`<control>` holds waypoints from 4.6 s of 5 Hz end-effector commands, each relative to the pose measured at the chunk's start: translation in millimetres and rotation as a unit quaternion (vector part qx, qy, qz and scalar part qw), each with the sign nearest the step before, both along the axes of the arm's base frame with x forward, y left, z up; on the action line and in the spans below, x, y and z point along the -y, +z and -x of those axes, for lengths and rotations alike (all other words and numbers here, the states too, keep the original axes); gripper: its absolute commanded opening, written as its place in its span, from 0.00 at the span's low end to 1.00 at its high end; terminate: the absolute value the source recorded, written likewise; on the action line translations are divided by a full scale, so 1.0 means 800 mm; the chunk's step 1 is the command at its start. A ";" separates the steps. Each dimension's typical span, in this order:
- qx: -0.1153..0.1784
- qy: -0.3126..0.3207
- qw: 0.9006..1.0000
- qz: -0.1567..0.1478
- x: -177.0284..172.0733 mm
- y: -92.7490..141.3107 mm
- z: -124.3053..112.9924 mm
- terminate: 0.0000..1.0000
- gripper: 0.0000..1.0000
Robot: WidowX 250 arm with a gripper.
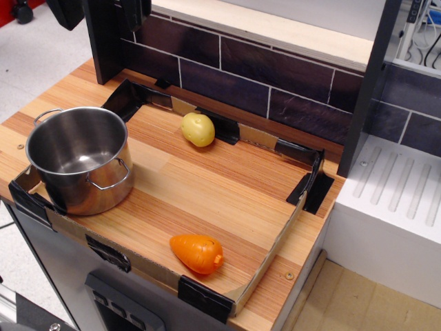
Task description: Topple metal pot
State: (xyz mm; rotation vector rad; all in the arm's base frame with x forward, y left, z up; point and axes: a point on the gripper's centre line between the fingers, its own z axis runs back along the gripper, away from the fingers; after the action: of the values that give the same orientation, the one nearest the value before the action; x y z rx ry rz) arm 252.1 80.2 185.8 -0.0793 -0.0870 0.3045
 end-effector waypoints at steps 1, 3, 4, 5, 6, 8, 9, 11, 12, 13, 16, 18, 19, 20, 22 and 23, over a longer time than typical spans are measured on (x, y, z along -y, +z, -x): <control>0.000 0.000 1.000 0.000 0.000 0.000 0.000 0.00 1.00; 0.016 0.062 0.998 0.009 -0.061 0.016 0.007 0.00 1.00; 0.018 0.099 0.995 -0.024 -0.090 0.013 0.023 0.00 1.00; 0.018 0.149 0.988 -0.041 -0.112 -0.007 0.042 0.00 1.00; 0.017 0.154 0.984 -0.083 -0.123 -0.046 0.051 0.00 1.00; 0.005 0.127 0.986 -0.106 -0.112 -0.104 0.061 0.00 1.00; 0.007 0.124 0.986 -0.108 -0.108 -0.112 0.061 0.00 1.00; 0.000 0.128 0.982 -0.136 -0.113 -0.131 0.062 0.00 1.00; 0.000 0.125 0.981 -0.145 -0.114 -0.141 0.064 0.00 1.00; 0.001 0.123 0.980 -0.155 -0.115 -0.149 0.063 0.00 1.00; 0.008 0.131 0.979 -0.157 -0.110 -0.148 0.054 0.00 0.00; -0.019 0.157 0.976 -0.151 -0.097 -0.133 0.047 0.00 0.00; -0.035 0.181 0.970 -0.161 -0.091 -0.124 0.040 0.00 0.00; -0.062 0.226 0.944 -0.232 -0.076 -0.108 0.035 0.00 0.00; -0.142 0.261 0.884 -0.361 -0.050 -0.096 0.035 0.00 0.00; -0.168 0.268 0.857 -0.406 -0.041 -0.102 0.037 0.00 0.00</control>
State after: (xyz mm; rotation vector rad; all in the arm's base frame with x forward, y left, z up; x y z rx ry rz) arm 215.9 113.6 93.1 0.8646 0.1631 0.7982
